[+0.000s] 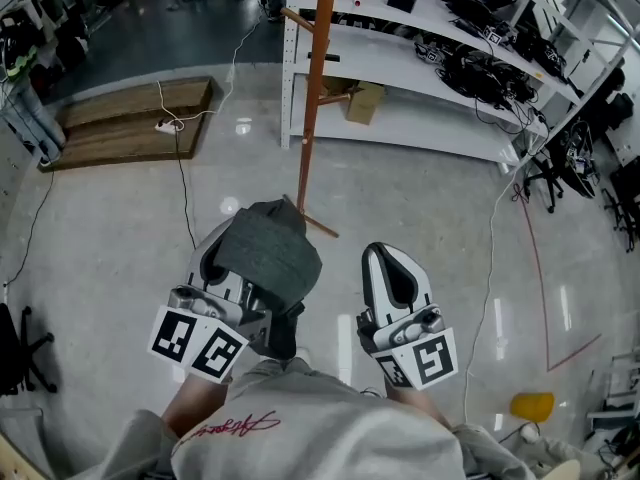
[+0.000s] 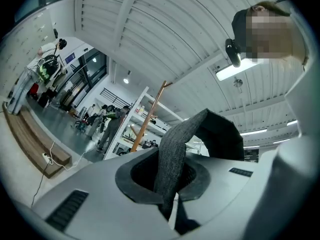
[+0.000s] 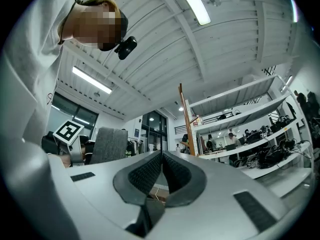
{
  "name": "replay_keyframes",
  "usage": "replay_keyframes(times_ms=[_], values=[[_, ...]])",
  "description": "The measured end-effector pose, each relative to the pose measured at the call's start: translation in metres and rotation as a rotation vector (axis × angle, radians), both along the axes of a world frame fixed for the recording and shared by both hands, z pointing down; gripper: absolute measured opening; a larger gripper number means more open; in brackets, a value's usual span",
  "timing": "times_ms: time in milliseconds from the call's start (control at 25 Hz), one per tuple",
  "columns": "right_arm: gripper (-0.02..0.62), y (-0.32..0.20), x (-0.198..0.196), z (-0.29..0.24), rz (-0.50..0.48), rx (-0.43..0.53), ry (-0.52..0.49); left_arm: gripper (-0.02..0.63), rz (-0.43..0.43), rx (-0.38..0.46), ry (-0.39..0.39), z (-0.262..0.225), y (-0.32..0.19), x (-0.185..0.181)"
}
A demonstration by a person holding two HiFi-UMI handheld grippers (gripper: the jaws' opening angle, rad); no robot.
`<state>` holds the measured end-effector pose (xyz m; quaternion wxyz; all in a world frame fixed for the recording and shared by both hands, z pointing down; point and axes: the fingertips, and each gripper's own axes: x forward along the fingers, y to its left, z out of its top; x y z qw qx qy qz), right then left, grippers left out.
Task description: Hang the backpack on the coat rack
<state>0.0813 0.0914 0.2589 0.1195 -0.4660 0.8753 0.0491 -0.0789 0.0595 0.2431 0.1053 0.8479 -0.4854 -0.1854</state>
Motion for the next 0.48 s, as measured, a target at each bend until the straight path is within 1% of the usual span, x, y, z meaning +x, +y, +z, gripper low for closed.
replay_keyframes(times_ms=[120,280,480], values=[[0.02,-0.004,0.009,-0.004,-0.012,0.002,-0.002,0.037,-0.011,0.015,0.005,-0.008,-0.01,0.009],[0.021,-0.018,0.014,0.006,-0.015,-0.019,-0.003,0.037,-0.022,0.023,0.019,-0.008,-0.035,0.017],[0.021,-0.048,0.013,0.015,-0.005,-0.023,-0.007,0.037,-0.009,0.027,0.031,-0.002,-0.071,0.021]])
